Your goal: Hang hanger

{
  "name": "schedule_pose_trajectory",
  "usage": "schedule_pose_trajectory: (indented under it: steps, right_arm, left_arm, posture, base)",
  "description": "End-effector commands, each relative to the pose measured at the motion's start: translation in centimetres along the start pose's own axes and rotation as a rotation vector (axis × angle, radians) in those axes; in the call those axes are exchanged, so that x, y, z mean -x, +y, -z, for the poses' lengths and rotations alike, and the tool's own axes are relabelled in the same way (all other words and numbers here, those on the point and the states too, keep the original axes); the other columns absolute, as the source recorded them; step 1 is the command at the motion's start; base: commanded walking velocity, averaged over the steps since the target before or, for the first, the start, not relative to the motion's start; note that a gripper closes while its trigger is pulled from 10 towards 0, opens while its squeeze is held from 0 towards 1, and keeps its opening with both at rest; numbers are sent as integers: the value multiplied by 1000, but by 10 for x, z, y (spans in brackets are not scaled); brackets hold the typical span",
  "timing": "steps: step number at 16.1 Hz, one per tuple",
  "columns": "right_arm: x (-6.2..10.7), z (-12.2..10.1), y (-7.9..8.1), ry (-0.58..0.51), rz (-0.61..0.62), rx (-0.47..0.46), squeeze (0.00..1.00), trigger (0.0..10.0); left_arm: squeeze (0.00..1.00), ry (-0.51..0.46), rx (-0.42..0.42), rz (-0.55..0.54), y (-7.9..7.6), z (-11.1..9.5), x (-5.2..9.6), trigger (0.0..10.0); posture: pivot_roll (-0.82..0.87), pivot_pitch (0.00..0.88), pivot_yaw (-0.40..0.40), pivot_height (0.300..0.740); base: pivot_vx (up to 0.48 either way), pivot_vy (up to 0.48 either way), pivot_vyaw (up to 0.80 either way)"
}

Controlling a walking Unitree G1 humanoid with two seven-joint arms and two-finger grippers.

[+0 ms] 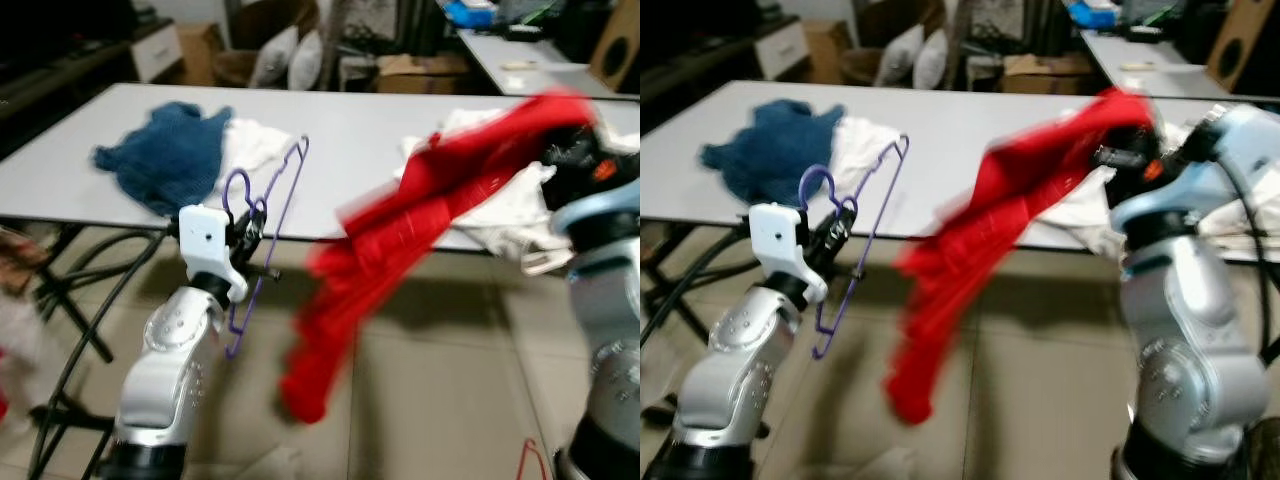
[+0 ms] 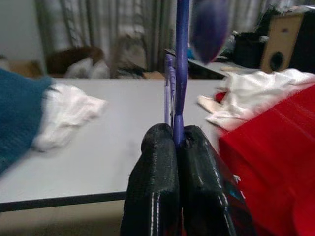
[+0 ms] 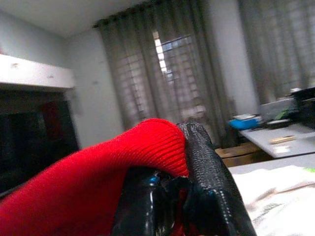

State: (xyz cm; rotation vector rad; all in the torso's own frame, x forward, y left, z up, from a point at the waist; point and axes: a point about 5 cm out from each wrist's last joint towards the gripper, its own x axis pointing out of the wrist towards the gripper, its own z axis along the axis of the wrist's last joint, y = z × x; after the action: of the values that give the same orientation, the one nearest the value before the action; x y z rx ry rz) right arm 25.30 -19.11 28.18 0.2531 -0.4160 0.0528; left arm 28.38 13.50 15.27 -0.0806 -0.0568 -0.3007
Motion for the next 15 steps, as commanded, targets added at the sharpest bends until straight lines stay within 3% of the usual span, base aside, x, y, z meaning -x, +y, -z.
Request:
schedule_pose_trajectory:
  steps: [1, 4, 7, 15]
  right_arm:
    - [-6, 0, 2, 6, -14, -16, 0, 10000]
    - [-18, -5, 9, -3, -70, -26, 0, 10000]
    - [-40, -27, 11, -75, -119, -24, 0, 10000]
    - [-42, -10, -6, 15, -11, 0, 0, 10000]
  left_arm:
    - [0, -32, -24, -42, 11, -10, 0, 10000]
    - [0, -42, -32, -81, 18, -13, 4, 10000]
    - [0, -46, -30, -111, 19, -13, 10, 10000]
    - [0, -58, -44, -126, 21, -21, 13, 10000]
  posture:
    - [57, 0, 18, 740]
    - [71, 0, -7, 740]
    - [77, 0, -24, 740]
    - [86, 0, -10, 740]
  base:
    - [405, 0, 0]
    - [402, 0, 0]
    - [406, 0, 0]
    - [405, 0, 0]
